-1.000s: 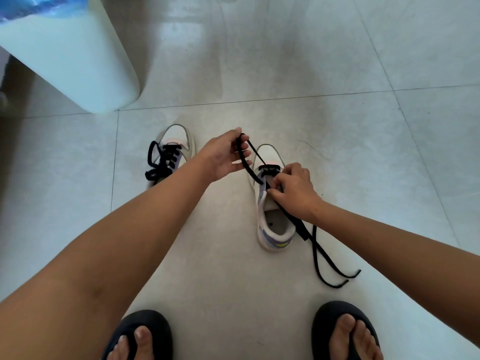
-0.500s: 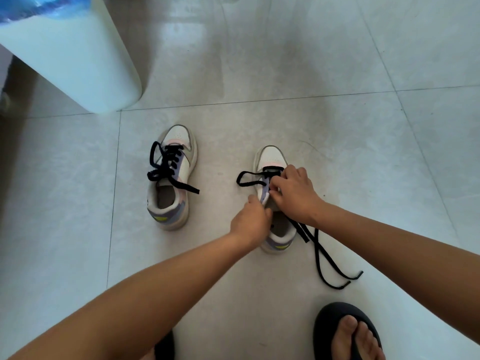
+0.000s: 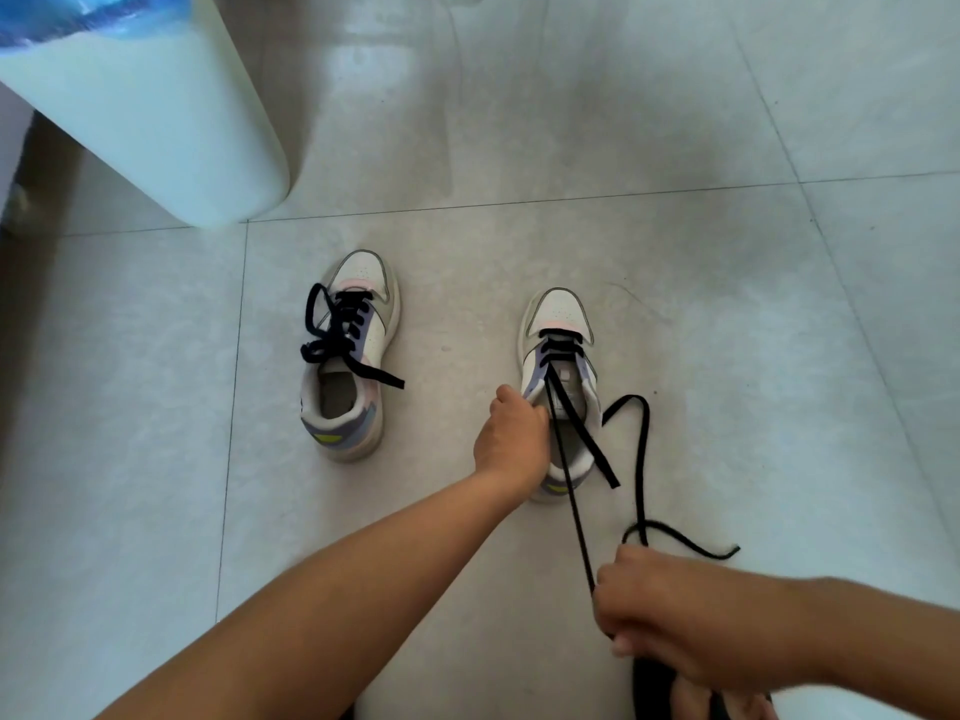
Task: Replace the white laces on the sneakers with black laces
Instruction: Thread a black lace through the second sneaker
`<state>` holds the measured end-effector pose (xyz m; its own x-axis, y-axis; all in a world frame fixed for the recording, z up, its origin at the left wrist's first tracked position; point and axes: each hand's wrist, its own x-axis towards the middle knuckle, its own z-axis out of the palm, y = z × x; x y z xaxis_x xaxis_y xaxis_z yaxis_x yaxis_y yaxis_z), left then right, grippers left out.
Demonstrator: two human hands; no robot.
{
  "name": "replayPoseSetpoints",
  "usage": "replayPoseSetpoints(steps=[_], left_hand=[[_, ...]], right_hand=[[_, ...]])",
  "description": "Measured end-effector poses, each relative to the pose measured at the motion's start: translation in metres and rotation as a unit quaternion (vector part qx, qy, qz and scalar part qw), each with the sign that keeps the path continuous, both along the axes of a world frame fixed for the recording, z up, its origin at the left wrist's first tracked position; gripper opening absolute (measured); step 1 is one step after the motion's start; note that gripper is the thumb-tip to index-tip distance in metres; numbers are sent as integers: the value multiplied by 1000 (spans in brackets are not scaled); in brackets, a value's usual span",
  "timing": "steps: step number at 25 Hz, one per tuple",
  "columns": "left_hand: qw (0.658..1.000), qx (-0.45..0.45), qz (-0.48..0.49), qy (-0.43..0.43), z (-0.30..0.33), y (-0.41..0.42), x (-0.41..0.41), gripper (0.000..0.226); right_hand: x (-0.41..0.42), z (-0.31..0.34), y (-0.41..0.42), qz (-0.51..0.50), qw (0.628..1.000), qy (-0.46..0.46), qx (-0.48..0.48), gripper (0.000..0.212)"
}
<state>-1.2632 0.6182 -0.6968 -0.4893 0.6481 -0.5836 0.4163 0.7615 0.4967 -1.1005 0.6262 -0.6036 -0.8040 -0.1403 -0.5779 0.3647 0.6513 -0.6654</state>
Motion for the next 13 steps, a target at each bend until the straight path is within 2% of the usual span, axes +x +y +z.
replayPoseSetpoints(steps=[4,6,8,9,11,12,13], left_hand=[[1000,-18,-12,16,-3,3,-3,30],[998,-17,-42,45,-1,4,-5,31],[990,5,-103,92,1,3,-10,40],[983,20,-143,116,0,1,-13,48],[971,36,-193,138,-2,-4,-18,57],[973,33,-191,129,-3,-6,-19,57],[978,28,-173,111,-4,-7,-20,54]], right_hand=[[-21,16,-10,-34,999,20,-10,12],[-29,8,-7,-29,1000,-7,-6,17],[-39,-7,8,-102,994,-26,10,20],[-44,-16,21,-192,980,-3,48,21],[-55,-34,48,-350,915,65,189,19],[-62,-40,56,-354,893,62,271,21],[-68,-45,60,-311,886,26,342,24]])
